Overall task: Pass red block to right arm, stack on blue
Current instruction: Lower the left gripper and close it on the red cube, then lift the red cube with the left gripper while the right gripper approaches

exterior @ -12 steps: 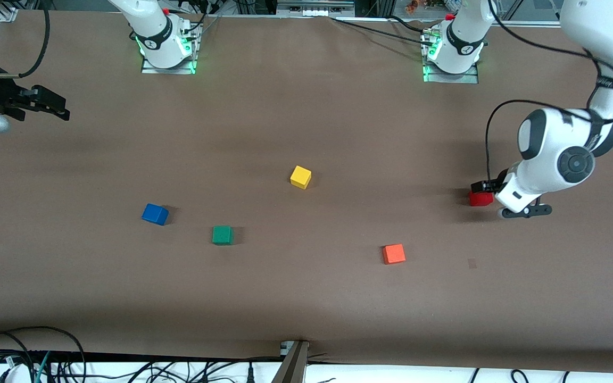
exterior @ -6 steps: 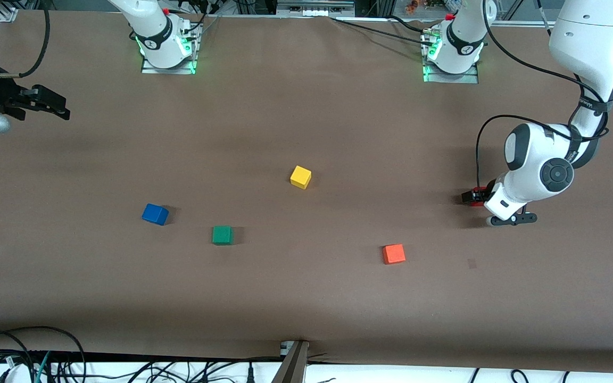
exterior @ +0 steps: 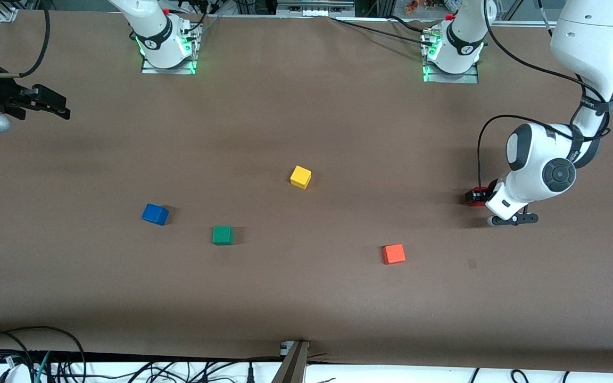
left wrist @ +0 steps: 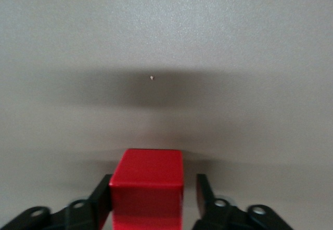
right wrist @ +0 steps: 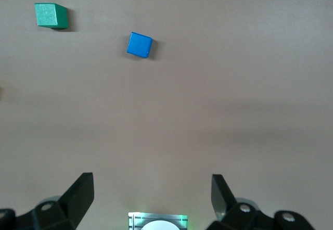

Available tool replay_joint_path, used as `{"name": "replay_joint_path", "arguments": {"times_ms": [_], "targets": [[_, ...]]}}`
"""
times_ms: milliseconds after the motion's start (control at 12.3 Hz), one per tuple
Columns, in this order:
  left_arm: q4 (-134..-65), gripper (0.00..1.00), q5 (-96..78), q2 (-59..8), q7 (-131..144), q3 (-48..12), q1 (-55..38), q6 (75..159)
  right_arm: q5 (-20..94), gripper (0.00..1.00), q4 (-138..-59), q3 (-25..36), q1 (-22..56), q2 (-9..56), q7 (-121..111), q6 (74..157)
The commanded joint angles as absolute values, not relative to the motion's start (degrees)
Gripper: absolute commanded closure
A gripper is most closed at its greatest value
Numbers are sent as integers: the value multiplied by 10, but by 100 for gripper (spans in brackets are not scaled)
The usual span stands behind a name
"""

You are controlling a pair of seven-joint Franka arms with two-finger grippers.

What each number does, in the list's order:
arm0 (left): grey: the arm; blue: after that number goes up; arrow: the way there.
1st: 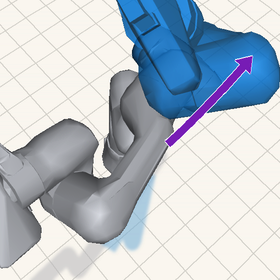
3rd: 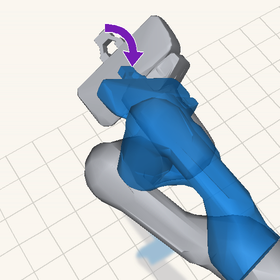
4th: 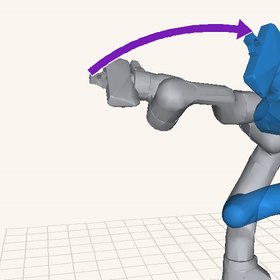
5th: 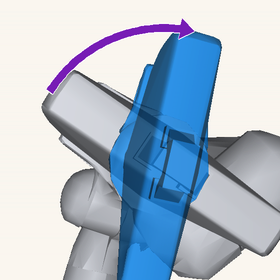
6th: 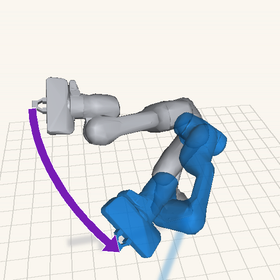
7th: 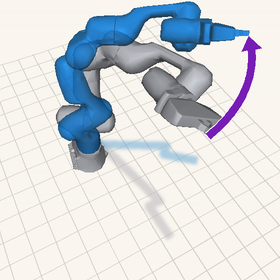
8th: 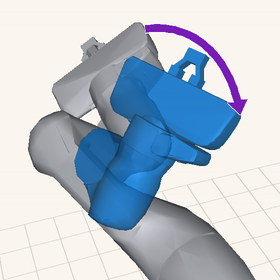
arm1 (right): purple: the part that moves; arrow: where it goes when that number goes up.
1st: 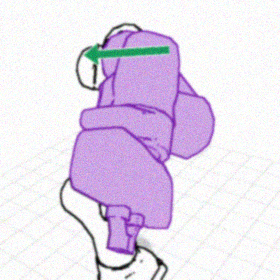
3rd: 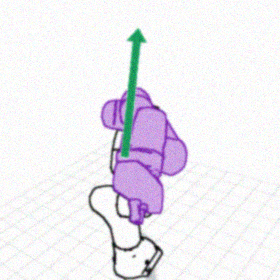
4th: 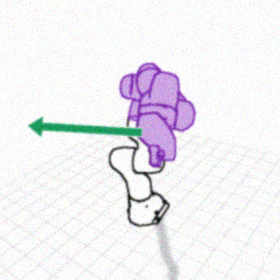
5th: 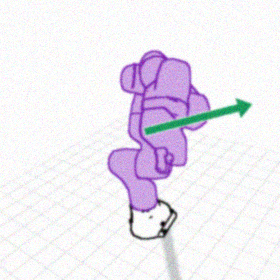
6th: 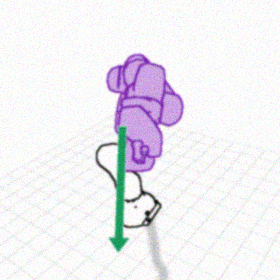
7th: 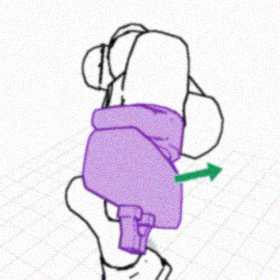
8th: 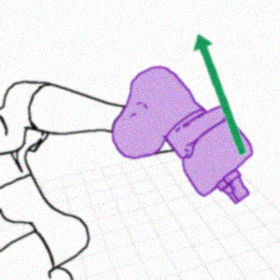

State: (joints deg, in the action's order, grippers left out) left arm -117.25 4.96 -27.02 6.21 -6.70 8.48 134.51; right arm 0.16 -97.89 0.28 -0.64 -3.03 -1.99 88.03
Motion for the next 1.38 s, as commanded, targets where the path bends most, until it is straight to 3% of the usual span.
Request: {"name": "replay_joint_path", "arguments": {"times_ms": [0, 325, 569, 1137, 1299], "targets": [[-1166, 100, 46, -265, 33, -69, 88, 1325, 9, 0, -969, 4, -6, -31, -11, 868], [-1119, 100, 43, -252, 2, -79, 86, 1259, 9, 0, -969, 4, -6, -31, -11, 868], [-1049, 100, 17, -253, -2, -132, 88, 1202, 9, 0, -969, 4, -6, -31, -11, 868], [-960, 100, -159, -259, -140, -245, 69, 1197, 11, 0, -969, 1, -6, -31, -17, 868], [-937, 100, -261, -275, -168, -290, 68, 1201, 51, 0, -969, -1, -4, -28, -11, 833]]}}
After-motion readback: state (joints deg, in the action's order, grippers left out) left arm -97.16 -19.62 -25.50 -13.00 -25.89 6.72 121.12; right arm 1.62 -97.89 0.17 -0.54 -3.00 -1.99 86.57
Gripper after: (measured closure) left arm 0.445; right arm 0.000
